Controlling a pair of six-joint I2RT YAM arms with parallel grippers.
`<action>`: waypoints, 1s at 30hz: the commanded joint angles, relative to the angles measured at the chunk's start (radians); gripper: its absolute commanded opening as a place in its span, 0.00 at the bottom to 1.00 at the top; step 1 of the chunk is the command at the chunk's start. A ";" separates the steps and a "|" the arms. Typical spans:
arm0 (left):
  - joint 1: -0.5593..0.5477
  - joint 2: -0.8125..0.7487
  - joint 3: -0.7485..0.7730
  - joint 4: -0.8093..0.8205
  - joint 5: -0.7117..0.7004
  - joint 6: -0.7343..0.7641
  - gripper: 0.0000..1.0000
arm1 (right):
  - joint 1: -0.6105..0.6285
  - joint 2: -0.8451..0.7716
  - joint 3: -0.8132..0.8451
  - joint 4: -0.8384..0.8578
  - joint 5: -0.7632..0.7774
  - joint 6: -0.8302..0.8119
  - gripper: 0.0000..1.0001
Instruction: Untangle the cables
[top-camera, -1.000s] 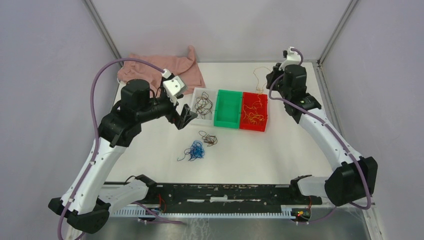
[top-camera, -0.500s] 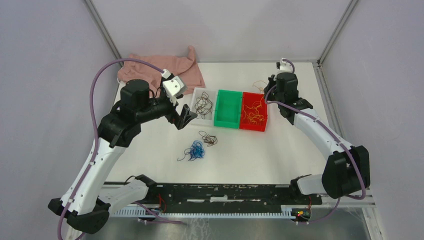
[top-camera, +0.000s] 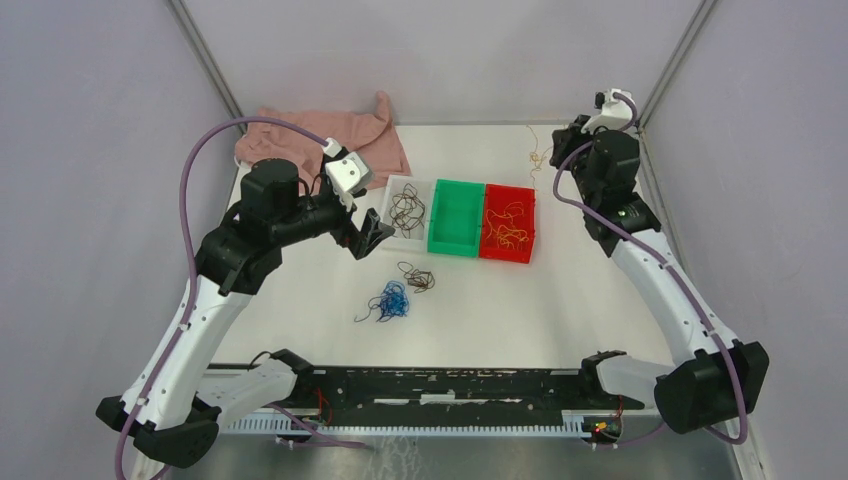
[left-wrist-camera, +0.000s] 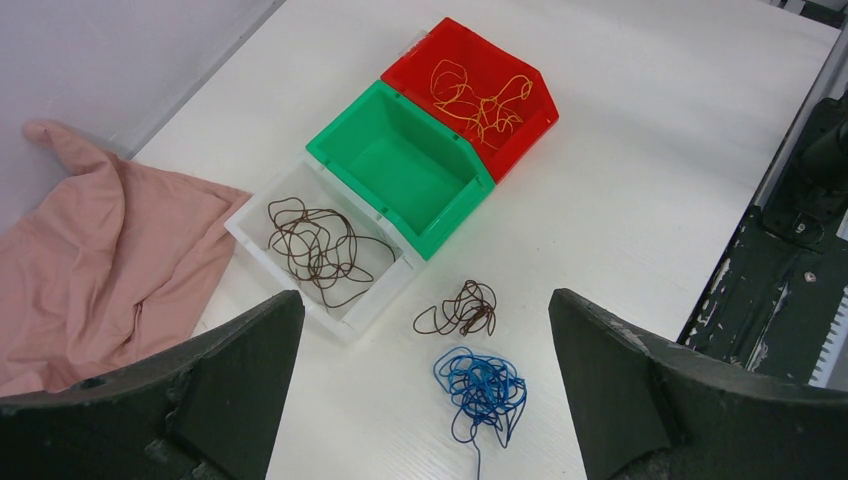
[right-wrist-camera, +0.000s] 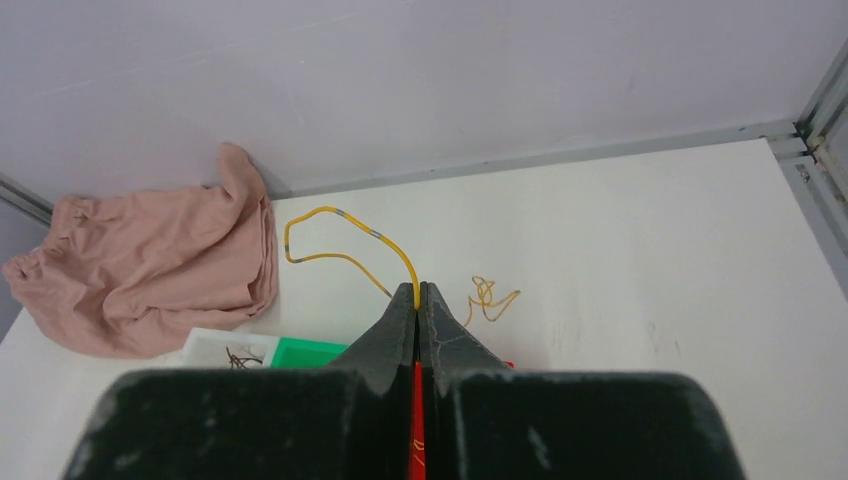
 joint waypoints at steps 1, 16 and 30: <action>0.007 -0.007 0.010 0.035 0.012 0.024 0.99 | -0.003 -0.044 0.031 0.036 -0.023 0.007 0.00; 0.007 -0.018 0.003 0.034 0.021 0.024 0.99 | -0.003 -0.009 -0.017 -0.172 -0.138 0.113 0.00; 0.006 -0.018 0.004 0.009 0.017 0.036 0.99 | 0.008 0.301 -0.007 -0.193 -0.046 0.091 0.00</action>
